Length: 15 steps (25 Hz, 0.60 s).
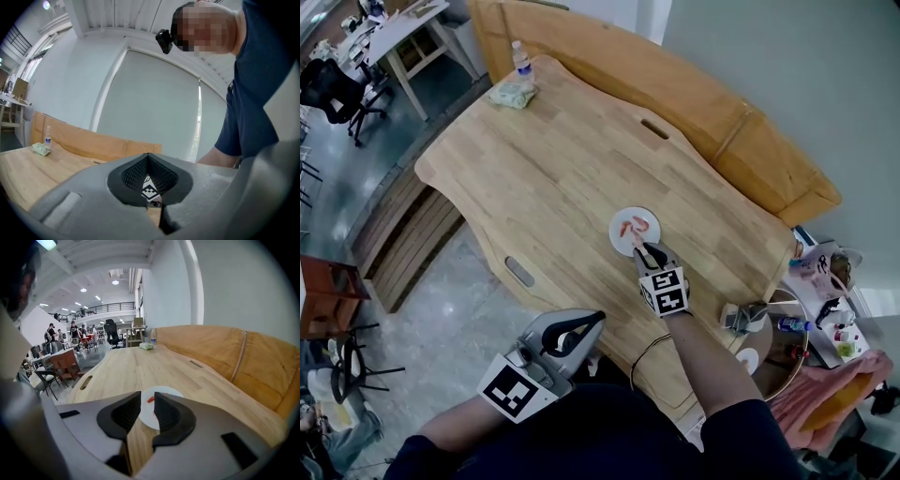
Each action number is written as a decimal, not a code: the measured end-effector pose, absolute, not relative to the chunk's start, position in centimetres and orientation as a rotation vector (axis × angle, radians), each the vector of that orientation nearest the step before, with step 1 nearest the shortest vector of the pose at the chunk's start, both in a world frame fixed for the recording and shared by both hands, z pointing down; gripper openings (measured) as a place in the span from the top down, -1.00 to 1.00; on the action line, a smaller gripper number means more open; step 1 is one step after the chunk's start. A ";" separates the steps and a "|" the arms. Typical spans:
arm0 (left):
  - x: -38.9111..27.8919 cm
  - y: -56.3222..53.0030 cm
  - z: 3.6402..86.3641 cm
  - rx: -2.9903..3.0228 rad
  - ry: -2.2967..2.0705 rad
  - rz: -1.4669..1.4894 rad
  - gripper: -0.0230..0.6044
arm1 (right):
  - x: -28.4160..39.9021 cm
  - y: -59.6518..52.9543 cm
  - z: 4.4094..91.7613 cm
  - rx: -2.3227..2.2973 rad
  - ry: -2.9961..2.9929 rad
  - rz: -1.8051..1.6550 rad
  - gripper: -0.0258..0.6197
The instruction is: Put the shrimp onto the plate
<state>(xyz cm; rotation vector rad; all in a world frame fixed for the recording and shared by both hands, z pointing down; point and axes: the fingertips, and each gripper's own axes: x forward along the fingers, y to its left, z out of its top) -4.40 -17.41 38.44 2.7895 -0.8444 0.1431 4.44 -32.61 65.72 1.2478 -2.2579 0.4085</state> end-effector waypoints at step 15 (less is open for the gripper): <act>-4.3 -14.9 37.5 2.827 -0.788 0.088 0.92 | 0.8 -19.2 47.5 1.423 -2.601 0.395 0.79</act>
